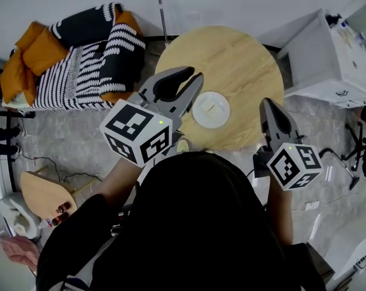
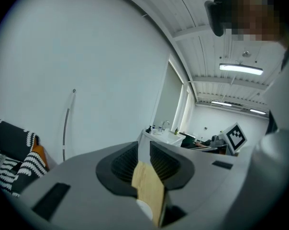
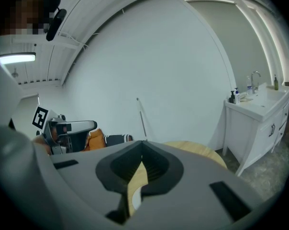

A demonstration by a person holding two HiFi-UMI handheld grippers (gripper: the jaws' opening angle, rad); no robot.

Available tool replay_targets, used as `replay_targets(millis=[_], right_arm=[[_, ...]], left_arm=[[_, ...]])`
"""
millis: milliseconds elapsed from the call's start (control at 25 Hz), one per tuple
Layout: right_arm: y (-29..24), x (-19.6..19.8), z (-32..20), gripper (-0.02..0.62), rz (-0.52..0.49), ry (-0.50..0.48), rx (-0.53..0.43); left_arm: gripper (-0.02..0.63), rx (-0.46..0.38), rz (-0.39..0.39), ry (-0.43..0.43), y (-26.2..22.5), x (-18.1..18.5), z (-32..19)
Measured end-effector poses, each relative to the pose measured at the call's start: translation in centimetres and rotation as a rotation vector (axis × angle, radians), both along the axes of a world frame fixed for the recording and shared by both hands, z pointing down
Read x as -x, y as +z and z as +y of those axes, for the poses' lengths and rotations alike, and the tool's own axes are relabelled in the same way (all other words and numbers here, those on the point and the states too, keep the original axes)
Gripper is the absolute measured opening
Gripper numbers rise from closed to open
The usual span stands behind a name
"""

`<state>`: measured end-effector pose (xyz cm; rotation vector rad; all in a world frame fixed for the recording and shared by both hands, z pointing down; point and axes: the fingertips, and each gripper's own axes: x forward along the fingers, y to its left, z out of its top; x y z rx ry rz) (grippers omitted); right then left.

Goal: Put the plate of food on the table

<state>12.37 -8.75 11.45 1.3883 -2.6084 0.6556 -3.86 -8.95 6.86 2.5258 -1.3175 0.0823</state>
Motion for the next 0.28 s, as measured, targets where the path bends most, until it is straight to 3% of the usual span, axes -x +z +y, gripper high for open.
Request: replay_targets(millis=[280], right_arm=[[-2.0,0.4,-0.5,0.009,0.02,0.011,0.009]], left_arm=[[0.091,-0.018,-0.021,0.026,-2.3,0.4,-0.7]])
